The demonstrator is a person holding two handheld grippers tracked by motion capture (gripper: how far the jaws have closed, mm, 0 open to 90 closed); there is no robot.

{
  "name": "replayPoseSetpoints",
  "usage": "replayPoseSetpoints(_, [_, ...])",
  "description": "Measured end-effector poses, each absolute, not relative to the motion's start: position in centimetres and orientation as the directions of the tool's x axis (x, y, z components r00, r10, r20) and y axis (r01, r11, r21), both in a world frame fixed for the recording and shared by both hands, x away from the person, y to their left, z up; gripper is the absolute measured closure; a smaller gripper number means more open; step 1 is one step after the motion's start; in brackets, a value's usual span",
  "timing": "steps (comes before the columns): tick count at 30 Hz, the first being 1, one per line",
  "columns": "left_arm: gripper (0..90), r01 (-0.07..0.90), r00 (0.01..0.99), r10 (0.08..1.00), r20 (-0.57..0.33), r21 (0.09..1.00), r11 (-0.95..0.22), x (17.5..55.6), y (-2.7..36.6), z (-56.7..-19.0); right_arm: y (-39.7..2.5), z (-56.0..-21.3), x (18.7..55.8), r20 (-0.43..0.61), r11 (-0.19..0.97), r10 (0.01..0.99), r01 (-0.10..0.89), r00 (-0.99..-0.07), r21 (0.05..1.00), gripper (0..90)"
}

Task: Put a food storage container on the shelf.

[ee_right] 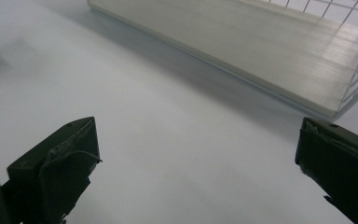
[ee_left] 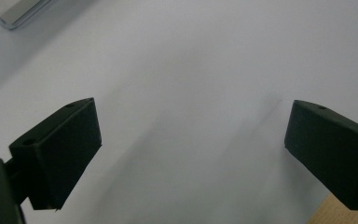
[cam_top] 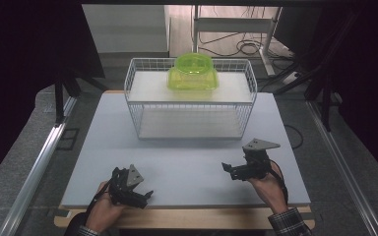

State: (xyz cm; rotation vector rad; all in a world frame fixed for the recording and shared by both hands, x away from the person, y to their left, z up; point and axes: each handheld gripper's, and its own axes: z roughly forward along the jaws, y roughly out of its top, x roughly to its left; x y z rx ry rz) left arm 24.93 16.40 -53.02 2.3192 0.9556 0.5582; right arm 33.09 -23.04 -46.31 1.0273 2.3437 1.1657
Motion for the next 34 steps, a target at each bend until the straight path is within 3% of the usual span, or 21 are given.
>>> replayPoseSetpoints(34, [1.7, 0.478, 0.667, 0.719, 0.197, 0.626, -0.616, 24.9, 16.1, -53.4, -24.0, -51.2, 31.6, 0.052, 0.447, 0.741, 0.549, -0.67, 0.706, 0.0])
